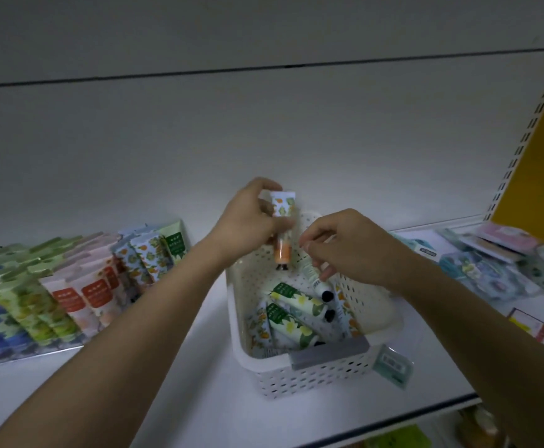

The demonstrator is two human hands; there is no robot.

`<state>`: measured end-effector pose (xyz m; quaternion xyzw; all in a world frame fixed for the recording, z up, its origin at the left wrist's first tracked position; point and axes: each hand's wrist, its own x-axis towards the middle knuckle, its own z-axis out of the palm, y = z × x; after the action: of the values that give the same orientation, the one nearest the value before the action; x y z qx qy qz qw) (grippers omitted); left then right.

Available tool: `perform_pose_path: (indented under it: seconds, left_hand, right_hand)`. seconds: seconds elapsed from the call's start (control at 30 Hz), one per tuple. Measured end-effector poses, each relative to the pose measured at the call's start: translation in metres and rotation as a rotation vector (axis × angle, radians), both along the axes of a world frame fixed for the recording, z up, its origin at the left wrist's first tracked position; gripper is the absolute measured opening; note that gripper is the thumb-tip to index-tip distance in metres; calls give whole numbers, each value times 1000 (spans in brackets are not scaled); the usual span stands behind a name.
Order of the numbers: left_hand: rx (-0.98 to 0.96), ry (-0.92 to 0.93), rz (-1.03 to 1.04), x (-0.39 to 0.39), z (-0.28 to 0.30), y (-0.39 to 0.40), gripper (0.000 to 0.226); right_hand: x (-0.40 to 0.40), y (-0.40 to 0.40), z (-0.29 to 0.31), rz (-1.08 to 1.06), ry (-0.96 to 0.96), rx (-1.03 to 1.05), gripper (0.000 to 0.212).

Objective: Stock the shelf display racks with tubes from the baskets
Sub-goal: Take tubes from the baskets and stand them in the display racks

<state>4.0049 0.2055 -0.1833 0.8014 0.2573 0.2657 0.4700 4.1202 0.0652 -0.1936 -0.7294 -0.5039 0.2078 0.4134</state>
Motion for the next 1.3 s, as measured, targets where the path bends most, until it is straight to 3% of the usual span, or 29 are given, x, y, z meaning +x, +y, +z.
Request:
perform_pose_path:
  seconds: [0.07,0.37,0.47,0.63,0.8,0.87,1.1,1.3]
  left_hand:
    - [-118,-182,-8,-15,5,0,47]
    - [-218,-606,102,-79,2,-11,42]
    - [-189,-642,87,-95,-14,-20,45]
    - [-30,-664,62,-111,-37,-17,52]
    - [38,-590,112,-117,-58,-17,54]
    - [13,-583,111,-117,-61,-15,54]
    - [10,-560,145,-116,-70,-9,53]
    - [0,-524,124,-115,-79,-8,48]
  right_hand:
    - [-2,2,3,-1,24,-25,17]
    - [-24,26,-2,168,9,-286,9]
    - [-31,35,-5,253,-14,-354,16]
    - [-38,41,-20,395,-95,-506,55]
    - [-38,40,-28,428,-317,-508,43]
    - [-36,41,-27,424,-245,-484,40]
    - [-35,38,-22,465,277,-462,37]
    - [-22,30,-18,436,423,-336,30]
